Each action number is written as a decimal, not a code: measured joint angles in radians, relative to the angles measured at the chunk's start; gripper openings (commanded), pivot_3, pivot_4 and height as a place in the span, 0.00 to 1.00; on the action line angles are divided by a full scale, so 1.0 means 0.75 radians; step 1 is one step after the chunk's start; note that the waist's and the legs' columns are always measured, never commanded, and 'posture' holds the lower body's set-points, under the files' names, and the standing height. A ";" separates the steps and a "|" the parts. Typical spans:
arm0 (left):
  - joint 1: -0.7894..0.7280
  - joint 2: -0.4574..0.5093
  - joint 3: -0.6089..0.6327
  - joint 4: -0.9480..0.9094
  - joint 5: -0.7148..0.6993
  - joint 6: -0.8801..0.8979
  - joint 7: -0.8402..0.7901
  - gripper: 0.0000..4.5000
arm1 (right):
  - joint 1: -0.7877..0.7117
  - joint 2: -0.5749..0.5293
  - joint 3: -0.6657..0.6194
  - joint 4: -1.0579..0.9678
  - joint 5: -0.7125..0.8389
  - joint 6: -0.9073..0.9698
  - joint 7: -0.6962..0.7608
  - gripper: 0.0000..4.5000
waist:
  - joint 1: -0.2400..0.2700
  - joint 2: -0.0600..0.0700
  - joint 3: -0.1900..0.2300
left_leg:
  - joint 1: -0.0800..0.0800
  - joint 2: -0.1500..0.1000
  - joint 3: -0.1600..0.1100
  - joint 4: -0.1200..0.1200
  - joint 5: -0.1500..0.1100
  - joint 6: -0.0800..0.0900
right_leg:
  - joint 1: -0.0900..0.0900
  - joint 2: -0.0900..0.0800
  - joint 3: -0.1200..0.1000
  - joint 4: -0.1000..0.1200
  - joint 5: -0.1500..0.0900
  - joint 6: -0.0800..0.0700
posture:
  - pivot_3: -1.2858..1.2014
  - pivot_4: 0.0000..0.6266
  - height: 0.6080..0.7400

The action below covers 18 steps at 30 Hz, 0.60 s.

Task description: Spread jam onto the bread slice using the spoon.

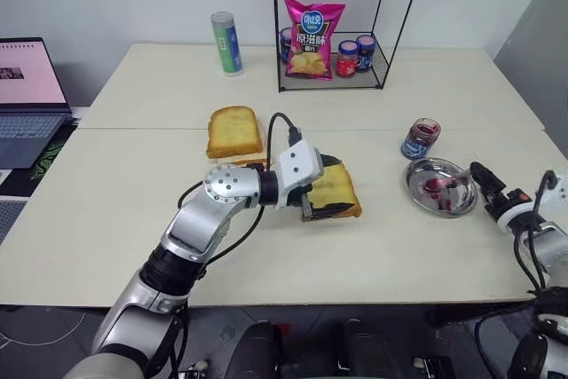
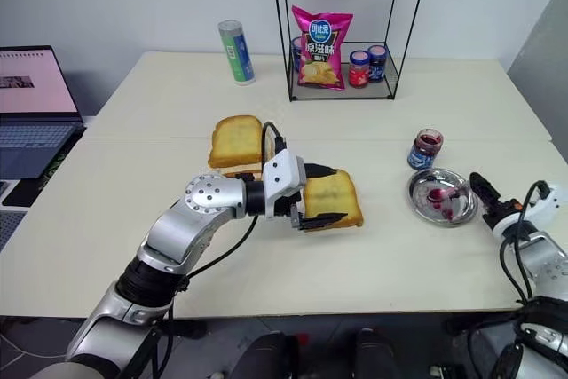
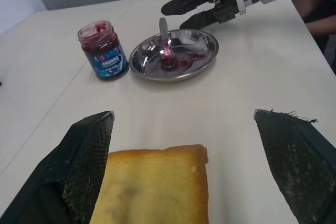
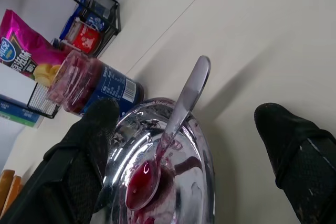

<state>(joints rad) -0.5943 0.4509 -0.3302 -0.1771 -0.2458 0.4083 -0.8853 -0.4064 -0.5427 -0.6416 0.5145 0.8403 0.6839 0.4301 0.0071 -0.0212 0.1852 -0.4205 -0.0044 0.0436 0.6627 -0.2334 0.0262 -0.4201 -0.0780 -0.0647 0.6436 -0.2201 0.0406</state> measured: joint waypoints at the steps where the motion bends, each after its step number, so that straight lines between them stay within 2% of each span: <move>1: 0.008 0.004 0.009 -0.017 0.000 0.004 0.003 0.99 | -0.031 -0.005 0.011 0.052 -0.019 -0.027 0.019 1.00 | 0.000 0.000 0.000 | 0.000 0.000 0.000 0.000 0.000 0.000 | 0.000 0.000 0.000 0.000 0.000 0.001 | 0.52 0.24 1.00; 7: 0.045 0.006 0.024 -0.084 0.000 0.057 0.040 0.99 | -0.249 -0.038 0.062 0.400 -0.156 -0.220 0.100 1.00 | -0.009 0.000 0.000 | 0.003 0.000 0.002 0.001 0.000 0.001 | 0.001 0.000 0.003 0.000 0.002 0.002 | 0.52 0.24 1.00; 14: 0.066 0.007 0.030 -0.117 0.000 0.085 0.069 0.99 | -0.339 -0.064 0.062 0.599 -0.209 -0.320 0.178 1.00 | -0.009 0.000 0.000 | 0.003 0.000 0.004 0.001 0.000 0.001 | 0.002 0.000 0.004 0.000 0.003 0.002 | 0.52 0.24 1.00; 18: 0.072 0.009 0.030 -0.125 0.001 0.088 0.085 1.00 | -0.352 -0.083 0.055 0.671 -0.216 -0.357 0.203 0.84 | -0.009 0.000 0.000 | 0.006 0.000 0.003 0.002 0.000 0.001 | 0.005 0.000 0.004 0.000 0.003 0.002 | 0.52 0.24 1.00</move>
<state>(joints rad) -0.5407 0.4574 -0.3074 -0.2706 -0.2449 0.4743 -0.8215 -0.6708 -0.6049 -0.6006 1.0175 0.6786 0.4164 0.5822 0.0005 -0.0213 0.1852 -0.4162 -0.0043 0.0459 0.6641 -0.2331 0.0267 -0.4161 -0.0781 -0.0621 0.6434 -0.2181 0.0421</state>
